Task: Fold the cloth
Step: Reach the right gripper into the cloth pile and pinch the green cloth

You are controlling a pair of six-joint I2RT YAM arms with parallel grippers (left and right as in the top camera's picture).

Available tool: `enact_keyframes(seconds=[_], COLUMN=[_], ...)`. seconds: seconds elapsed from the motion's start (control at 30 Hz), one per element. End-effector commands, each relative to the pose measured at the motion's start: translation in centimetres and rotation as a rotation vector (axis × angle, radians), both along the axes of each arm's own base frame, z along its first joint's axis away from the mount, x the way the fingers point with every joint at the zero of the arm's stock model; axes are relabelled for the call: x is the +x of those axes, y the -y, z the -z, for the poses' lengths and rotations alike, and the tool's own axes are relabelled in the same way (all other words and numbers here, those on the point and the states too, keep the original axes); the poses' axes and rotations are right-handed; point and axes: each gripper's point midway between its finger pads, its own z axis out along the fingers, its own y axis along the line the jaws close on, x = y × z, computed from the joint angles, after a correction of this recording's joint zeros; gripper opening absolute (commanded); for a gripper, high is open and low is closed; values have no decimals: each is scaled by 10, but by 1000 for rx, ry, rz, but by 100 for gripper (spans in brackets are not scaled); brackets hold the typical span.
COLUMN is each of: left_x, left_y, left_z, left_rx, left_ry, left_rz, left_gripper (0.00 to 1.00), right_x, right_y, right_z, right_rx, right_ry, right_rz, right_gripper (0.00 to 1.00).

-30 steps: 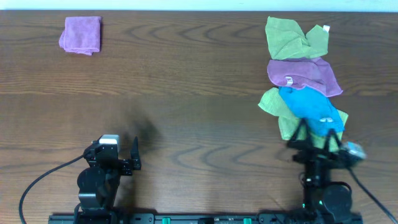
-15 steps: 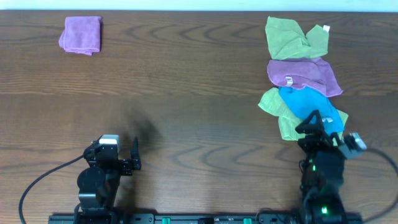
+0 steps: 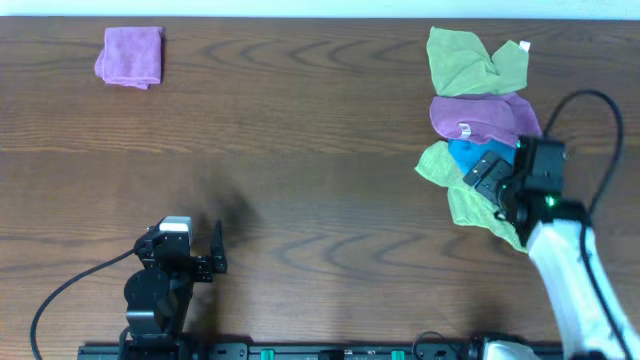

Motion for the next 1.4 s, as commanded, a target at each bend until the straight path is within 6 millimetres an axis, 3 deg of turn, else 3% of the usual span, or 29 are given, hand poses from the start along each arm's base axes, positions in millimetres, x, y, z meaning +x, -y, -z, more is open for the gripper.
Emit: enact_keyframes(seconds=[0.0, 0.13, 0.2, 0.27, 0.5, 0.7, 0.9, 0.97, 1.13, 1.37], left_x=[-1, -1, -1, -1, -1, -1, -1, -1, -1, -1], left_y=[-1, -1, -1, -1, -1, -1, -1, -1, -1, -1], left_z=[10, 10, 10, 10, 10, 10, 10, 10, 10, 10], left_rx=[7, 7, 7, 7, 7, 7, 7, 7, 7, 7], left_ry=[-20, -20, -20, -20, -20, -20, -20, -20, -20, -20], left_rz=[-2, -1, -1, -2, -1, -2, -2, -1, -2, -1], left_gripper=[95, 96, 95, 95, 95, 95, 96, 95, 95, 95], right_x=[12, 22, 26, 25, 8, 2, 5, 8, 13, 26], right_y=[0, -7, -21, -37, -43, -25, -19, -19, -29, -70], right_z=[1, -2, -2, 2, 30, 57, 68, 68, 65, 53], right_rx=[-48, -17, -10, -44, -170, -312, -341, -346, -322, -315], right_ry=[-37, 9, 19, -5, -177, -328, -357, -347, -314, -259], right_rz=[-116, -143, -281, -471, -595, -571, -558, -555, -532, -630], right_gripper=[99, 99, 99, 92, 93, 88, 70, 51, 32, 49])
